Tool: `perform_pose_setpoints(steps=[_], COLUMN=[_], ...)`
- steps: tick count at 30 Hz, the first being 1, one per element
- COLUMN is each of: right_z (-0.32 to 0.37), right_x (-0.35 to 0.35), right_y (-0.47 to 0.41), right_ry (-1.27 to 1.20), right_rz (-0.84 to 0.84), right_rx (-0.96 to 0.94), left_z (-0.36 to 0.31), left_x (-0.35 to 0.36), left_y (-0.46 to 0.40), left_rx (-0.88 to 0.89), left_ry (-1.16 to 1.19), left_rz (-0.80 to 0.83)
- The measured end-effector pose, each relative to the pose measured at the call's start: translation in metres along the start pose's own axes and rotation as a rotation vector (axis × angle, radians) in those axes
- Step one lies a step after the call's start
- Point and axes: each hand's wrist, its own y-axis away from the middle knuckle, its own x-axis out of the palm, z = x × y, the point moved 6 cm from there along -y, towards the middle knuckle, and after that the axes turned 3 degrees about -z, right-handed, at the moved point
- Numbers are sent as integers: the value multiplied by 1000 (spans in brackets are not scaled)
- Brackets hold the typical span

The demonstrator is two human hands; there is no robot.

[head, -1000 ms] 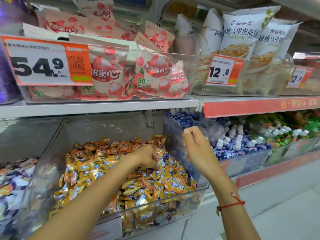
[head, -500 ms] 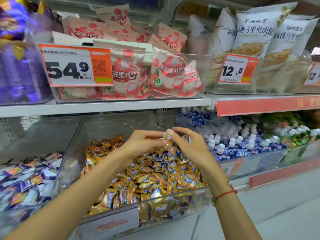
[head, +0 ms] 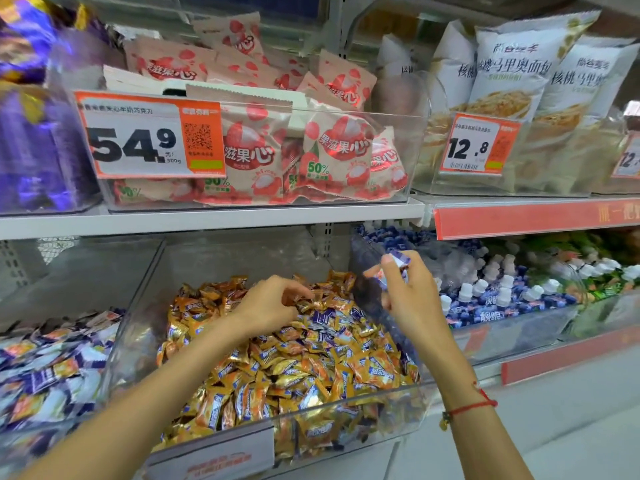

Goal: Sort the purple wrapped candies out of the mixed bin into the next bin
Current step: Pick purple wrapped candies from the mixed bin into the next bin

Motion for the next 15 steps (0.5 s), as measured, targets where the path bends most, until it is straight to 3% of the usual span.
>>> perform_pose_setpoints(steps=[4,8,12,15], right_z=[1,7,-6,-13], right_x=[-1,-8,0,15], right_y=[-1,-3,-4,1], right_ry=[43,12,157,280], right_rz=[32,-13,99,218], right_rx=[-101,-125,-2,23], left_z=[-4,-1,-3,-4], left_x=[36,60,47,19], left_y=[-24,-44,-42,-23], left_rx=[131,129,166,168], left_ry=[-313,-562,-542,-276], left_rz=[150,220,105,-75])
